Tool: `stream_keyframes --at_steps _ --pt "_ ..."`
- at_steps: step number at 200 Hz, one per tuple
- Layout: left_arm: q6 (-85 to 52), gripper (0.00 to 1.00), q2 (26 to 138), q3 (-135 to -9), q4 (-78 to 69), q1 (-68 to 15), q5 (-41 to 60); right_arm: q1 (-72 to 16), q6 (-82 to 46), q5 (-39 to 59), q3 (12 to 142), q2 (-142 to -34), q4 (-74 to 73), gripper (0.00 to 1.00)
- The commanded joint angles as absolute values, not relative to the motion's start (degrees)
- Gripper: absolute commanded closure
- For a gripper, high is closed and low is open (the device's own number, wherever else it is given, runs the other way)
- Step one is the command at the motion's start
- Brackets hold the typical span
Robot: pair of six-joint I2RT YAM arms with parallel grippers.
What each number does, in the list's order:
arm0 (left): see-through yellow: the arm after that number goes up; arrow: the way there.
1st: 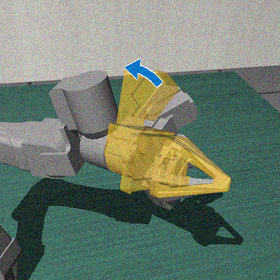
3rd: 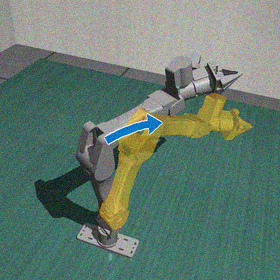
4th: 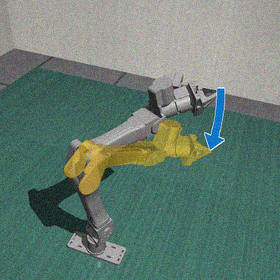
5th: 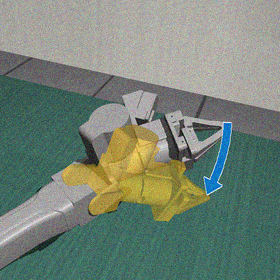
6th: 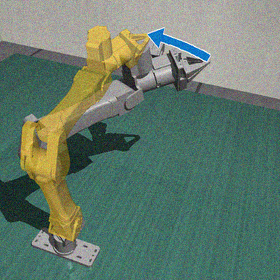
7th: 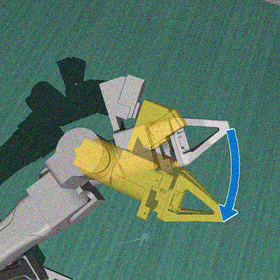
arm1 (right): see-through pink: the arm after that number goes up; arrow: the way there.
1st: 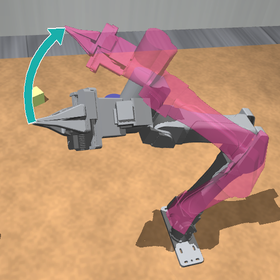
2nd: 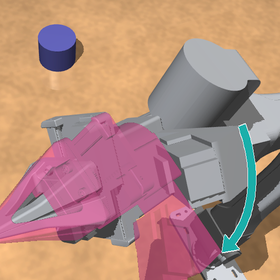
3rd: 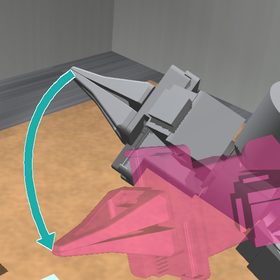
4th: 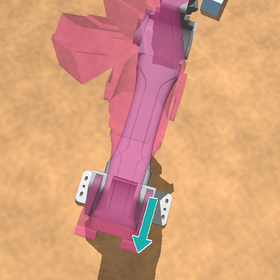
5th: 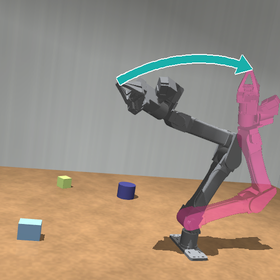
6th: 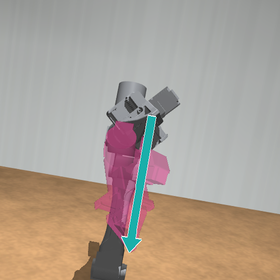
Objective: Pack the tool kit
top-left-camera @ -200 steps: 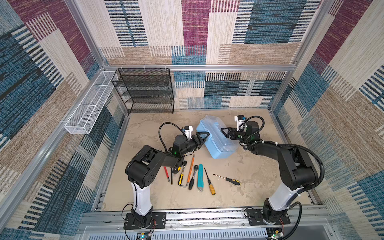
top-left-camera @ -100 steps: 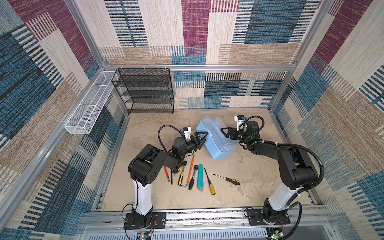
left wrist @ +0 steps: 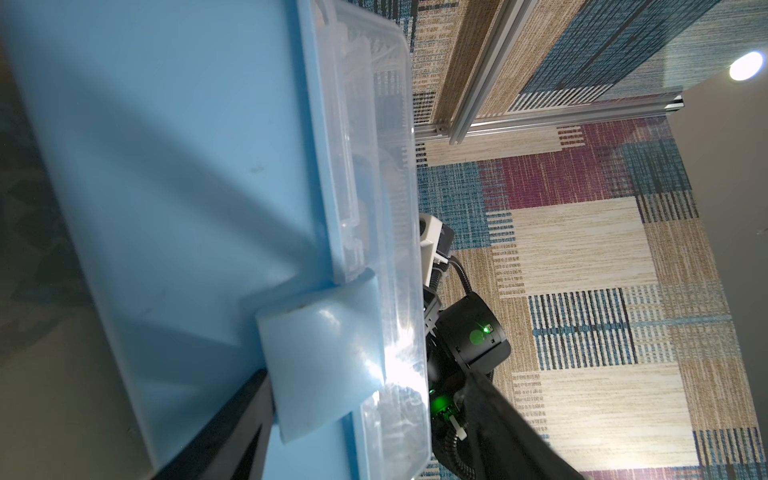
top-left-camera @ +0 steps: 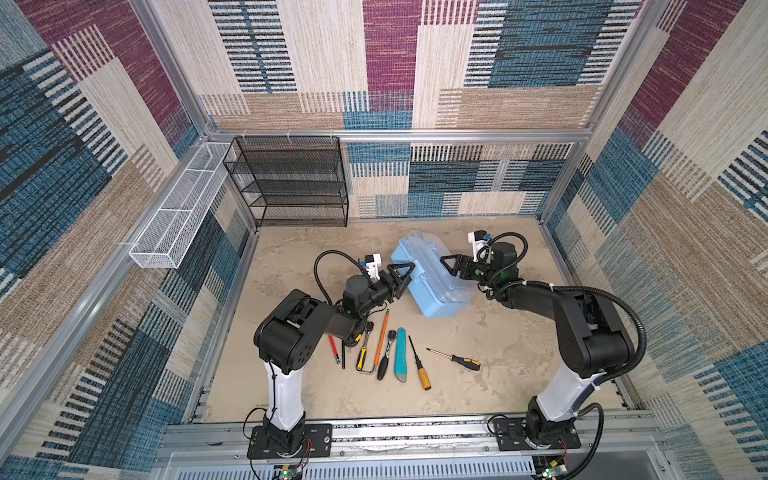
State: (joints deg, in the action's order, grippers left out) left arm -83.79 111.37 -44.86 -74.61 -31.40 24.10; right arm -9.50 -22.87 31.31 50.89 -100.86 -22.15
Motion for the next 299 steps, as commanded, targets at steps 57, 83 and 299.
stream_keyframes --at_steps 57,83,299 --pt "-84.22 0.29 110.79 -46.09 -80.84 -31.73 28.26 -10.2 -20.46 34.3 49.57 -102.13 -6.42 0.27" --pt "-83.79 0.29 109.87 -46.12 -80.86 -31.73 28.12 -10.02 -20.44 34.25 49.7 -102.26 -6.27 0.27" --pt "-85.04 0.32 109.83 -47.61 -80.77 -30.74 28.38 -9.67 -21.81 35.16 49.71 -102.1 -7.69 0.27"
